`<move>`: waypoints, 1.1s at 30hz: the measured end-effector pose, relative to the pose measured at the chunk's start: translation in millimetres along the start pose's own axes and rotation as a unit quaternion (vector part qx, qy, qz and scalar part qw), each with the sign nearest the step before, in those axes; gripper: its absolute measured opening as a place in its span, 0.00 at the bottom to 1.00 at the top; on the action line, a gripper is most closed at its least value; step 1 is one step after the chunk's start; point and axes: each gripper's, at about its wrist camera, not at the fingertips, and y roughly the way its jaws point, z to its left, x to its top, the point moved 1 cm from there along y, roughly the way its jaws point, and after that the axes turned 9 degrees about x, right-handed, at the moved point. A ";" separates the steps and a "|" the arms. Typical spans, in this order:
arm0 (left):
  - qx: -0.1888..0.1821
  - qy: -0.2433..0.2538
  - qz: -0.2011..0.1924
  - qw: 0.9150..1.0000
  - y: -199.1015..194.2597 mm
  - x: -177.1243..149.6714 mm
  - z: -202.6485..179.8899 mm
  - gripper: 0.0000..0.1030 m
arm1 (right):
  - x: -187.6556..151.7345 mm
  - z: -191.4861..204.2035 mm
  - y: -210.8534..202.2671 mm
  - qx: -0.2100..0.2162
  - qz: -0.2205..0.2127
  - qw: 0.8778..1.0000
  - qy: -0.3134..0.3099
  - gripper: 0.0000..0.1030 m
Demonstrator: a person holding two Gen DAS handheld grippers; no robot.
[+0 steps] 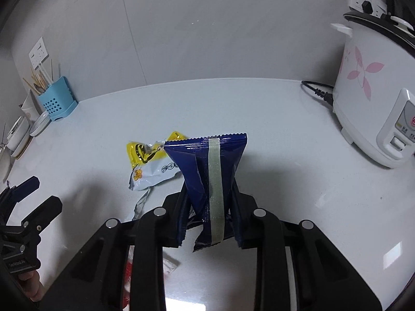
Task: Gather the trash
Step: 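Grasp the blue snack bag with the right tool while the left tool grasps the yellow bag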
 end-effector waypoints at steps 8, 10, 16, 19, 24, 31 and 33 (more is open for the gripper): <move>-0.003 0.023 0.026 0.999 51.0 43.4 -48.3 0.94 | 26.1 -31.0 6.4 -0.006 -0.011 1.000 0.013 0.26; -0.002 0.024 0.035 0.999 67.6 52.2 -56.9 0.94 | 34.2 -35.4 18.8 0.002 -0.007 1.000 0.020 0.26; -0.006 0.023 0.068 0.997 115.3 60.5 -72.0 0.94 | 42.6 -44.1 43.8 0.013 -0.004 0.999 0.030 0.25; -0.004 0.031 0.083 0.996 127.9 59.6 -73.6 0.93 | 40.9 -48.4 43.5 0.004 -0.001 1.000 0.030 0.25; 0.001 0.014 0.094 0.995 136.9 56.0 -71.4 0.85 | 38.3 -37.5 41.6 -0.001 -0.008 1.000 0.008 0.25; -0.003 0.010 0.109 0.994 139.5 50.5 -72.8 0.58 | 35.7 -33.9 50.5 -0.020 0.001 1.000 -0.001 0.25; -0.006 0.011 0.109 0.994 138.5 51.0 -73.5 0.47 | 35.7 -33.7 51.8 -0.021 0.002 1.000 -0.002 0.25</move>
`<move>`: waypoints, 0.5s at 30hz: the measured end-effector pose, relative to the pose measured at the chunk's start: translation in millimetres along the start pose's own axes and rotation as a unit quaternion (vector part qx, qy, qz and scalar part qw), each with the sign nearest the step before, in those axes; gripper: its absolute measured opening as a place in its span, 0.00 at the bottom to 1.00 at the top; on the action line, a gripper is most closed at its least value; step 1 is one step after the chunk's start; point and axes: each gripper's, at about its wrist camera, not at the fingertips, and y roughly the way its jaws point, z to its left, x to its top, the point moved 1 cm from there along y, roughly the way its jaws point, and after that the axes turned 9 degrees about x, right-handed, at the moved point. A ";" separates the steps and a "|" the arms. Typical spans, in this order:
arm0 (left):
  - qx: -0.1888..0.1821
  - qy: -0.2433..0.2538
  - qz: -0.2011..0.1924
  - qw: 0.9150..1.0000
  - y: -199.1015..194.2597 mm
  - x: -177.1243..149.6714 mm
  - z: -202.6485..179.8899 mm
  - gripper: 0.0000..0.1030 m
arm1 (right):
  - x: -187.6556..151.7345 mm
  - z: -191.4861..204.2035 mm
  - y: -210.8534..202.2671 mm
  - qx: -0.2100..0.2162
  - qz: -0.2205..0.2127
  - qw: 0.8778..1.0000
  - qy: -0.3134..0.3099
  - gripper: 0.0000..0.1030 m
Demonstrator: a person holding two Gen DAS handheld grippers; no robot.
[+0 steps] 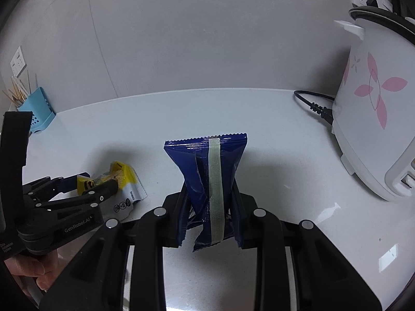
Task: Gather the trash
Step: 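Grasp the blue snack bag with the right tool while the left tool grasps the yellow bag, then carry the yellow and blue snack bags down over the teal wastebasket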
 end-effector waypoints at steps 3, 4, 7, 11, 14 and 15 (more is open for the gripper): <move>0.005 0.002 -0.009 1.000 -3.0 0.4 -3.0 0.33 | -0.4 1.8 0.3 -0.001 -0.001 1.000 -0.007 0.25; 0.001 0.001 -0.008 1.000 -3.3 0.8 -3.3 0.31 | -0.6 2.0 0.3 -0.001 -0.001 1.000 -0.009 0.25; -0.004 -0.001 -0.010 1.000 -4.1 1.7 -3.5 0.26 | -1.1 2.4 1.4 -0.002 -0.001 1.000 -0.013 0.25; -0.010 -0.009 -0.015 1.000 -9.2 -0.2 3.6 0.24 | -2.3 2.0 2.8 0.003 -0.001 1.000 -0.013 0.25; -0.017 -0.028 -0.020 0.999 -13.6 0.1 11.8 0.23 | -4.3 -0.1 4.3 0.008 -0.002 1.000 -0.009 0.25; -0.017 -0.032 -0.022 0.999 -15.3 0.0 13.3 0.23 | -4.8 -0.3 4.4 0.011 -0.005 1.000 -0.009 0.25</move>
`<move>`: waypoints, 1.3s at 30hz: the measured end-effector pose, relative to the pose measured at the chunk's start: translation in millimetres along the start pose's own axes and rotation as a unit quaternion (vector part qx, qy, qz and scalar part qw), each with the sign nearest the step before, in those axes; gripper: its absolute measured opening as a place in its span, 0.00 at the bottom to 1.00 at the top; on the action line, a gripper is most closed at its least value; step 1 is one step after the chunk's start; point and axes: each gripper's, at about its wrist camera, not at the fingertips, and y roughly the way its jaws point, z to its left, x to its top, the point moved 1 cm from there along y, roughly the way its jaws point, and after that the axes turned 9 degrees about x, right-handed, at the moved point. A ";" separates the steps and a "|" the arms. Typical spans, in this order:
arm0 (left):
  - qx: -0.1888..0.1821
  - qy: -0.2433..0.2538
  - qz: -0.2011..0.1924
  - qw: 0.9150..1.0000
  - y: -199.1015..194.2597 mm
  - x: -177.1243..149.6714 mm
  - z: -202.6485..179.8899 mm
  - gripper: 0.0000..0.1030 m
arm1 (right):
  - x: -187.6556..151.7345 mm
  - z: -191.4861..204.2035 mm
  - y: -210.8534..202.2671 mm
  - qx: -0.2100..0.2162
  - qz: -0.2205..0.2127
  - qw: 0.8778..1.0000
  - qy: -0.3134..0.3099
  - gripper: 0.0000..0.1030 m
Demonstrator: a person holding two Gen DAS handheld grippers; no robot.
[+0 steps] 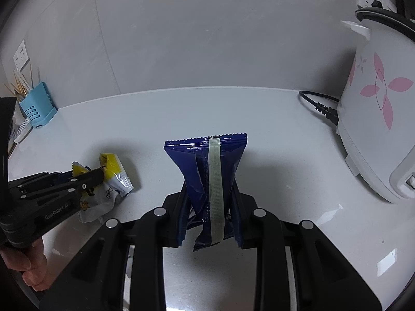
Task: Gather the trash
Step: 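Carry the yellow and blue snack bags down over the teal wastebasket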
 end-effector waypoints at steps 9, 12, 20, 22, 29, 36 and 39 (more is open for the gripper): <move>0.036 -0.005 -0.027 0.999 -39.7 -12.9 25.5 0.23 | -11.3 2.7 -33.6 -0.004 -0.024 0.999 0.026 0.25; 0.042 -0.008 -0.033 0.999 -54.4 -19.4 32.8 0.23 | -16.2 10.2 -50.8 0.000 -0.025 0.999 0.032 0.25; 0.033 0.004 -0.053 0.998 -122.8 -42.2 54.4 0.23 | -29.2 40.9 -105.6 -0.015 -0.048 0.999 0.011 0.25; 0.031 0.006 -0.061 0.998 -143.1 -47.7 62.0 0.23 | -31.3 48.8 -120.2 -0.019 -0.054 0.998 0.006 0.25; 0.026 0.000 -0.085 0.996 -200.0 -69.0 75.0 0.23 | -45.8 79.3 -170.3 -0.025 -0.072 0.997 -0.012 0.25; 0.010 0.009 -0.100 0.995 -243.6 -117.3 82.1 0.23 | -79.8 111.0 -210.9 -0.017 -0.087 0.996 -0.033 0.25; 0.003 0.011 -0.108 0.994 -259.7 -140.7 86.6 0.23 | -99.0 124.2 -225.1 -0.009 -0.091 0.995 -0.042 0.25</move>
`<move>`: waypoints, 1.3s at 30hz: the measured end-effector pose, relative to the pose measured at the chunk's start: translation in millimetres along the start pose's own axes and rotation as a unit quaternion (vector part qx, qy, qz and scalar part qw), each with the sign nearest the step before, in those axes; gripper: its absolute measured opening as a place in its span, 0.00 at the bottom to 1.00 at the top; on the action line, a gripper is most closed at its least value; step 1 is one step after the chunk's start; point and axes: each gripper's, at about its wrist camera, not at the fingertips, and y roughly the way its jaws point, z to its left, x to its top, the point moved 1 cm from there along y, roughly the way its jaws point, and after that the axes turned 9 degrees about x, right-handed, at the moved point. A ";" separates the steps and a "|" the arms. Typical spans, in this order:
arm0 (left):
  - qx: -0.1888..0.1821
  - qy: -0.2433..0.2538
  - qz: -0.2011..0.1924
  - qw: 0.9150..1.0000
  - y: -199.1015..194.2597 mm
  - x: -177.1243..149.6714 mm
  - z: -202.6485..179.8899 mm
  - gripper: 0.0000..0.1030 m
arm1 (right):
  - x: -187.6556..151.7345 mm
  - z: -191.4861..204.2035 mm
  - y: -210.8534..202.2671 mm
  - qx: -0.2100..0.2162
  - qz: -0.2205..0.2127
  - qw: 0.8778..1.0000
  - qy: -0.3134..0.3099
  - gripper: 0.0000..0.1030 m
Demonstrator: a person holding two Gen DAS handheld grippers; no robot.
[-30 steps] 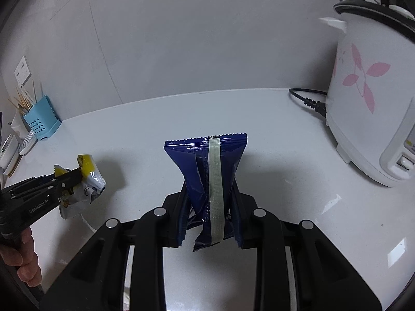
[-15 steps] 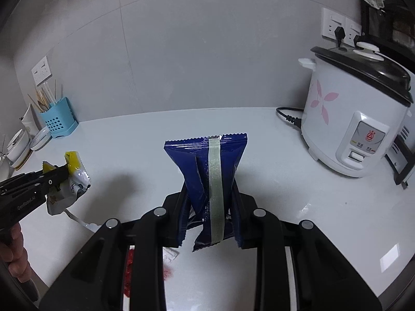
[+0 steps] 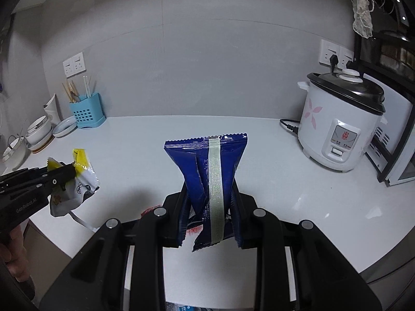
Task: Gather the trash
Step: 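Carry the yellow and blue snack bags down over the teal wastebasket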
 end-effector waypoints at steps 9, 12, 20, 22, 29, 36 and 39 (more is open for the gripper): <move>-0.018 0.016 -0.012 1.000 -42.7 -66.5 3.8 0.23 | -55.8 27.5 -41.9 0.036 -0.017 0.999 -0.005 0.25; -0.032 0.015 -0.008 0.999 -48.8 -90.5 6.8 0.23 | -78.2 33.8 -49.0 0.044 -0.015 0.999 -0.003 0.25; -0.050 0.020 -0.006 0.999 -62.7 -149.1 5.4 0.23 | -129.2 55.7 -60.6 0.046 -0.011 0.999 -0.015 0.25; -0.045 0.026 -0.007 0.999 -62.1 -162.6 2.0 0.23 | -140.5 58.2 -60.1 0.049 -0.007 0.999 -0.013 0.25; -0.050 0.022 0.008 0.998 -52.5 -200.0 0.1 0.23 | -176.6 61.6 -50.0 0.050 0.018 0.999 -0.008 0.25; -0.048 0.017 0.030 0.998 -34.3 -234.9 5.5 0.23 | -206.9 60.4 -35.3 0.048 0.041 0.998 -0.004 0.25; -0.047 0.014 0.041 0.998 -23.9 -250.1 6.6 0.23 | -221.5 61.5 -23.9 0.047 0.058 0.997 -0.003 0.25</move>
